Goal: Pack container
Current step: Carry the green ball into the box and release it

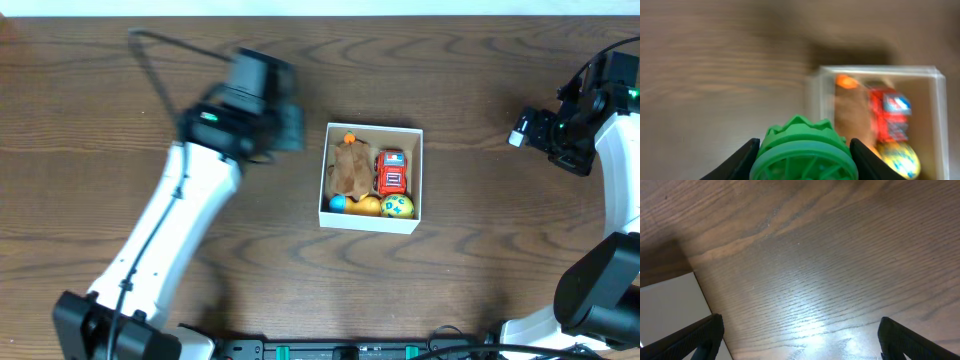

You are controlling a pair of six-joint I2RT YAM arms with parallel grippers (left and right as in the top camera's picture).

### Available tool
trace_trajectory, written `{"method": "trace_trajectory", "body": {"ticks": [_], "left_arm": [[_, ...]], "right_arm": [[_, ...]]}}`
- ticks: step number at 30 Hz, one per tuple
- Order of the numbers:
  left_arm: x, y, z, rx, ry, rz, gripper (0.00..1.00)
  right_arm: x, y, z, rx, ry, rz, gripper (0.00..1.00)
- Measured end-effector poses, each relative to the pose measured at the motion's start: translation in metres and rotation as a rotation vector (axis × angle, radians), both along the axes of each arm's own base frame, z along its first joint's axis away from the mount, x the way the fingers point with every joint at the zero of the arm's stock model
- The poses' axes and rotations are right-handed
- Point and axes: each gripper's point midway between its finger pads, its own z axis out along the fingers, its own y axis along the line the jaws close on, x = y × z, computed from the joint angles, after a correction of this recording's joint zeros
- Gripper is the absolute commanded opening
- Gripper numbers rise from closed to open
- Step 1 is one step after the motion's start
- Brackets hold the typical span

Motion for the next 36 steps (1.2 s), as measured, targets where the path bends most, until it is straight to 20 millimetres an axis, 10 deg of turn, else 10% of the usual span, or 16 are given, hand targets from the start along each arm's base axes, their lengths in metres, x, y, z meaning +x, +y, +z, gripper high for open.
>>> {"method": "trace_trajectory", "body": {"ticks": [7, 16, 28, 36], "left_arm": [[-0.045, -0.077, -0.036, 0.071, 0.059, -0.288, 0.41], [-0.059, -0.088, -0.101, 0.175, 0.206, -0.347, 0.56], [-0.043, -0.065, -0.093, 0.177, 0.192, -0.29, 0.98], [-0.003, 0.01, -0.003, 0.194, -0.073, -0.054, 0.98]], "right_arm": [[0.0, 0.0, 0.0, 0.0, -0.001, 0.0, 0.99], [0.0, 0.0, 0.0, 0.0, 0.001, 0.0, 0.99], [0.002, 0.001, 0.0, 0.001, -0.008, 0.011, 0.99], [0.031, 0.021, 0.009, -0.09, -0.104, 0.112, 0.99]]}}
